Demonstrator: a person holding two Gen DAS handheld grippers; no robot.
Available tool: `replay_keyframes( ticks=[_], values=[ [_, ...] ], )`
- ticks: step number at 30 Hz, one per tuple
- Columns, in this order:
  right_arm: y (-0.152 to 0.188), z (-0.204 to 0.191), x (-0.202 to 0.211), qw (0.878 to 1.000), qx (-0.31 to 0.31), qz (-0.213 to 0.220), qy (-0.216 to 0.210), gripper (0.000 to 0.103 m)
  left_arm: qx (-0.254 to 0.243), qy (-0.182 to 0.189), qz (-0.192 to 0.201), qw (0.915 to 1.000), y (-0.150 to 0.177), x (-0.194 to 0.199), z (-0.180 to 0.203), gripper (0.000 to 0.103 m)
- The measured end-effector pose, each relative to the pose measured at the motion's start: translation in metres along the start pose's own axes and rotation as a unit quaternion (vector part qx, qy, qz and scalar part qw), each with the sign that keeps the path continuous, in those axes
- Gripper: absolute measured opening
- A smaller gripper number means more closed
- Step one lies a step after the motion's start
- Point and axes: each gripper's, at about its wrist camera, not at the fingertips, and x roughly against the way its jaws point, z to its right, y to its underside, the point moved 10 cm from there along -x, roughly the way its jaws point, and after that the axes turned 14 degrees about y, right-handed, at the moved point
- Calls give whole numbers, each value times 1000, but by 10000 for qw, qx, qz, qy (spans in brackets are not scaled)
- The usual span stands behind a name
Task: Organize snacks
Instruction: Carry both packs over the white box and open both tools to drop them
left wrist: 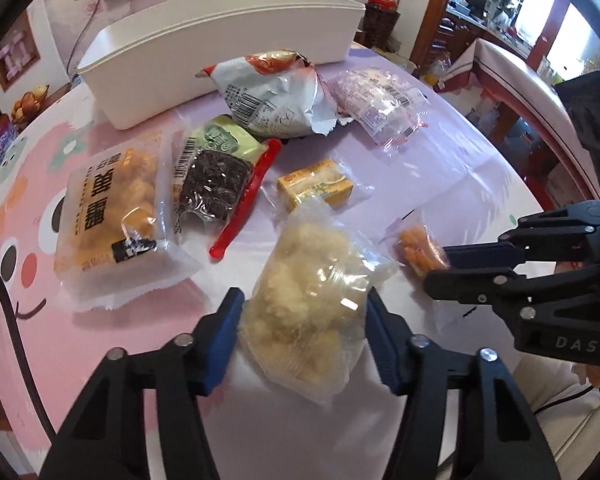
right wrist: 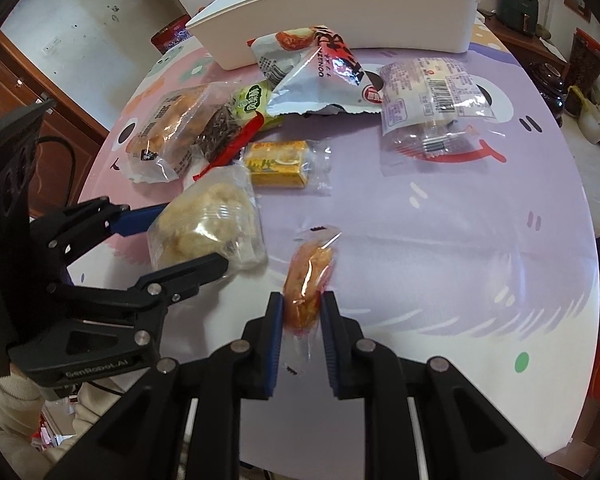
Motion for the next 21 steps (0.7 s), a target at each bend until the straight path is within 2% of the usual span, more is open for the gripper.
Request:
replay_keyframes(
  ticks=[3,9,13,17,21],
  values=[
    [-2,-1,5,10000,-30,58,-58,18,164,14,76,9998,5,8,3,52],
    [-21,0,38,9987,-98,444,-222,18,283,37,608,9977,-11,55,18,50],
    [-50,2,72,9958,-100,884,-231,18,279,-169,1066,9938,-45,97,17,50],
    [-101,7,124,9876,-64,1558,-161,18,313,-638,1521,9858,-99,147,7,50],
    [-156,17,162,9793,-98,2018,-85,19,567,-885,1880,9765,-152,190,-13,50]
  ],
)
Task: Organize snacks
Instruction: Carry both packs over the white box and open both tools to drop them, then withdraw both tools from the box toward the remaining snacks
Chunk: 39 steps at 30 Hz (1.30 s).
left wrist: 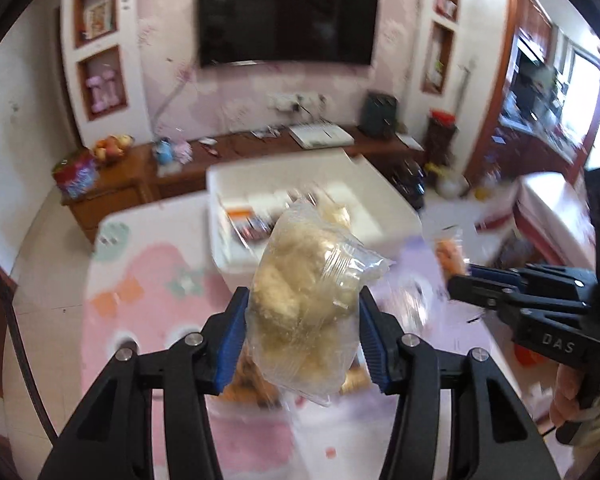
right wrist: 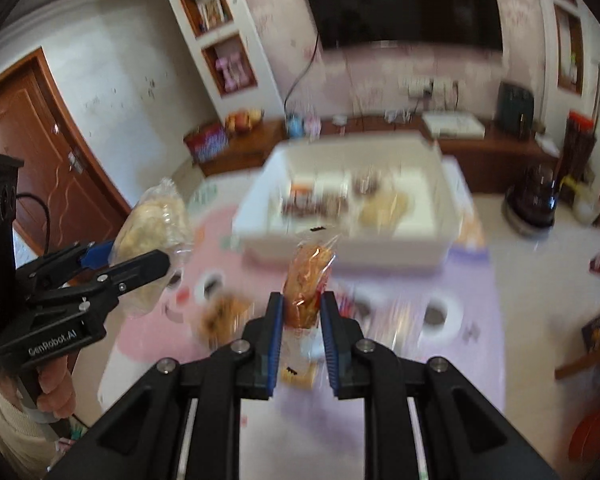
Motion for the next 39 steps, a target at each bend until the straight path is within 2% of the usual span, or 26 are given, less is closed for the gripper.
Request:
replay_keyframes(
  ticks=[3,8,13,18,25,34,36,38,39],
  values=[
    [-55,9,3,9994,-73,327,132,19,180,-92,105,9997,-37,3,-14,50],
    [-125,18,-7,9977,-234,575,281,19,252,-420,316,9983,-96,-6,-39,50],
    [-164,22,-34,9973,-397,543,309,19,249,-613,357,9972,-131,-32,-60,51],
    [-170,23,-75,9981,-482,227,309,19,337,-712,205,9967,-135,-71,-82,51],
    [-150,26,-138,9974,-394,-329,506,19,497,-750,-158,9958,-111,-119,-101,51],
    [-135,20,-160,9964,-252,-607,531,21,499,-774,-413,9949,-94,-143,-103,53],
    [-133,19,-160,9962,-275,-643,511,21,473,-843,-373,9946,-94,-143,-102,59],
    [-131,18,-161,9960,-243,-685,519,25,472,-866,-313,9946,-94,-139,-101,85],
    [-130,18,-162,9958,-222,-705,535,27,486,-840,-273,9949,-95,-138,-100,91]
  ],
)
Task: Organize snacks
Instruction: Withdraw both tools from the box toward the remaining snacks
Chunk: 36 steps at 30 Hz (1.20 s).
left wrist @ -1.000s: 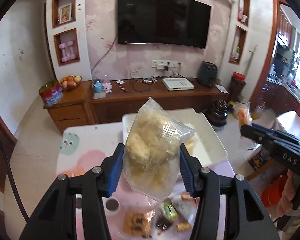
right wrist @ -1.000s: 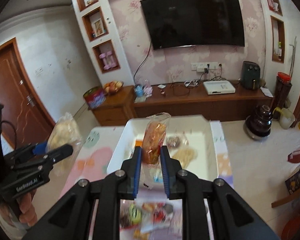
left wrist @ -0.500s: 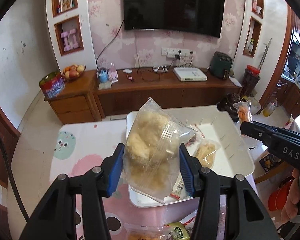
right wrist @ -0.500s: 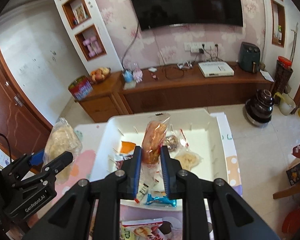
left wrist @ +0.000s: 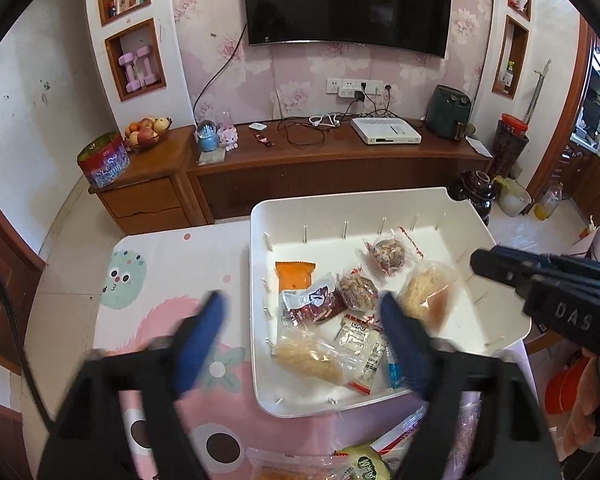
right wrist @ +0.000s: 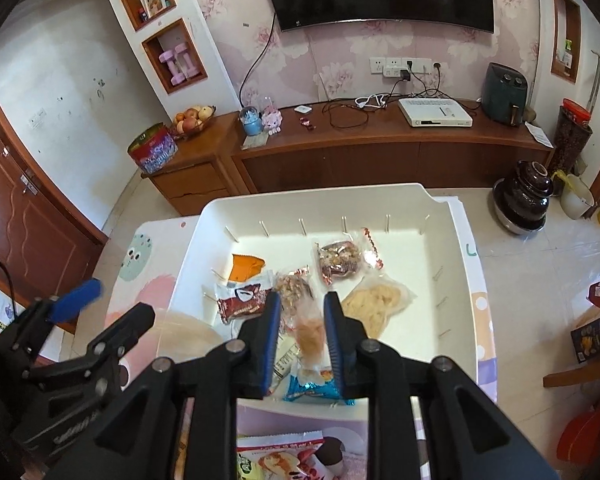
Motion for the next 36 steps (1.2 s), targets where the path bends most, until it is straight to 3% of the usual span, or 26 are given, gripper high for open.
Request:
replay_keyframes(
  ticks=[2,5,18,31,36],
  values=[
    [3,-1,1,10000,44,3,46,37,-6,132,20,9999,1,2,3,97],
    [6,-1,3,9999,71,43,92,40,-31,186,-75,9998,4,2,6,97],
    [22,5,23,9998,55,83,152,41,-93,75,18,9999,14,35,11,97],
    [68,7,101,9991,220,365,-44,41,-125,80,328,9994,41,125,17,97],
    [99,3,130,9976,407,549,-68,47,-264,45,466,9986,69,161,20,97]
  ],
)
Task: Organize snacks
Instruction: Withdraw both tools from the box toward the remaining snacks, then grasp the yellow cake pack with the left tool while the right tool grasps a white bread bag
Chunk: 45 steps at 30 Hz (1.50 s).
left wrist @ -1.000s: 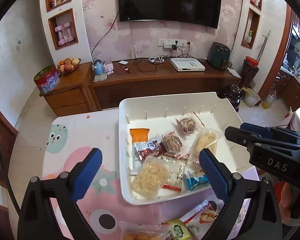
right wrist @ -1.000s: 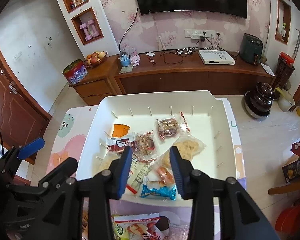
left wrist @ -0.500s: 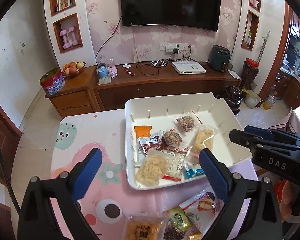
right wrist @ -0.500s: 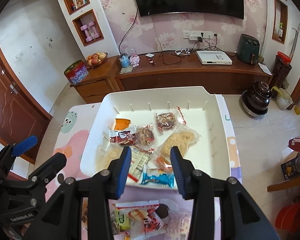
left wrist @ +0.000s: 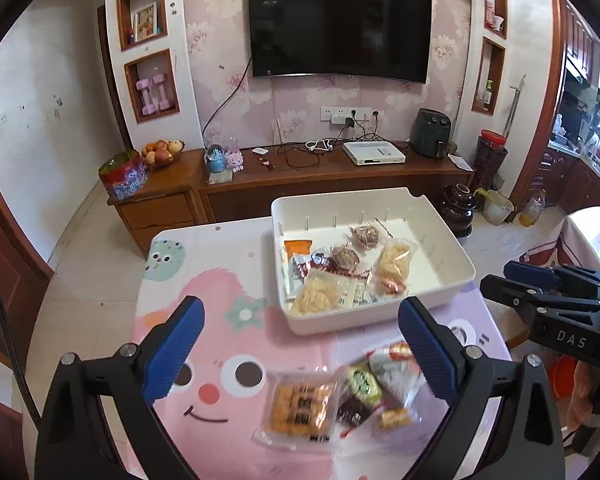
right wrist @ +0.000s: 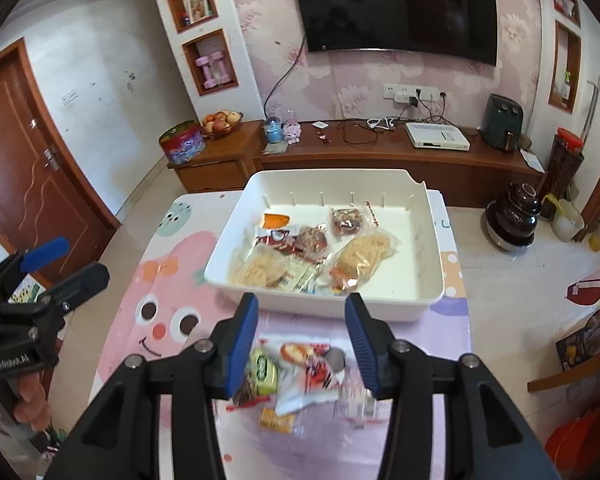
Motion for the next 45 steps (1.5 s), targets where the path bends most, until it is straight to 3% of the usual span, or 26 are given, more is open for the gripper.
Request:
replay_keyframes(
  ticks=[6,14,26,34,45],
  values=[
    [31,-10,19,9998,120,101,-94,49,-56,136,78,9999,39,27,7,97],
    [68,-22,18,9996,135,164,-193,50,124,304,76,9994,87,25,11,99],
    [120,-31,-55,9991,116,-378,-142,50,521,52,-816,9953,158,-67,-22,99],
    [120,-32,-101,9974,139,-698,-132,50,809,206,-1358,9872,178,-118,-39,99],
    [119,-38,-146,9951,278,-948,-62,50,1034,324,-1727,9790,191,-159,-53,99]
  ],
)
